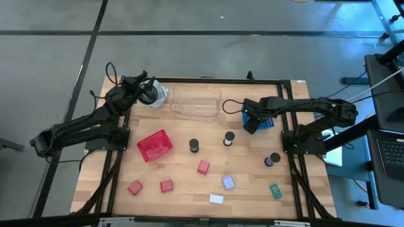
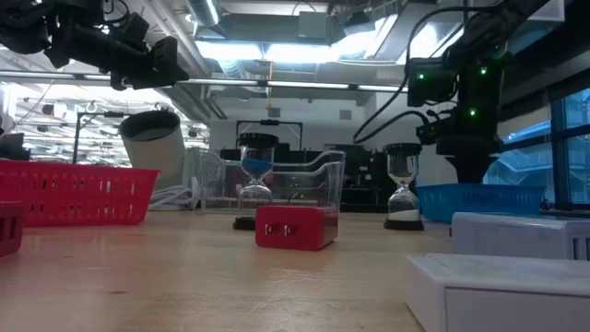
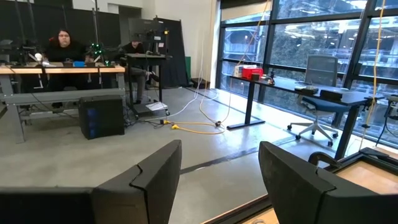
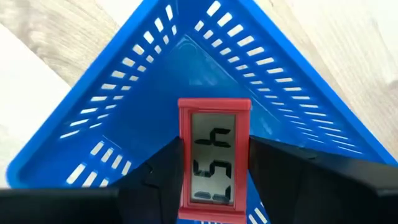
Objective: Pick & Place Office items
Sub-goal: Put the red digital timer into the blue bin, then put the left blue hourglass into the red bin
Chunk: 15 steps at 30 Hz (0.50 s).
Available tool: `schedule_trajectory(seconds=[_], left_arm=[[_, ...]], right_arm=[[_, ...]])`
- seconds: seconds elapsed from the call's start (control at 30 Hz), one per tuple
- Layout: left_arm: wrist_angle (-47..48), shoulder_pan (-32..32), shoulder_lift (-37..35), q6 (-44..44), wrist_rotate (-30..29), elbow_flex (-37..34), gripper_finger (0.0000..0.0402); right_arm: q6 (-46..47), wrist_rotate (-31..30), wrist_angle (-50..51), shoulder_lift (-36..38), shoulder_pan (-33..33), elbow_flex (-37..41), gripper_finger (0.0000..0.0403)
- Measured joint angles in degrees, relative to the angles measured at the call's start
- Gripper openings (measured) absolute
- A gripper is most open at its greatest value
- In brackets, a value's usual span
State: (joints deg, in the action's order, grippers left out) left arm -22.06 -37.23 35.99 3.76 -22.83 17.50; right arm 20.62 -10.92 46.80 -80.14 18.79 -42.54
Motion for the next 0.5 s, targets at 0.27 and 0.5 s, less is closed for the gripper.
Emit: schedule_trajectory(seconds=[0.27, 0.5], left_arm=[[0.0, 0.0, 0.0, 0.0, 0.0, 0.0, 0.0212], [-0.1, 0.0, 0.0, 0.0, 0.7, 0.0, 0.0212]], right_arm=[[0.0, 0.0, -0.1, -0.2, 0.0, 0.0, 0.0215], [0.0, 0.0, -0.1, -0.1, 0.0, 0.0, 0.0279]])
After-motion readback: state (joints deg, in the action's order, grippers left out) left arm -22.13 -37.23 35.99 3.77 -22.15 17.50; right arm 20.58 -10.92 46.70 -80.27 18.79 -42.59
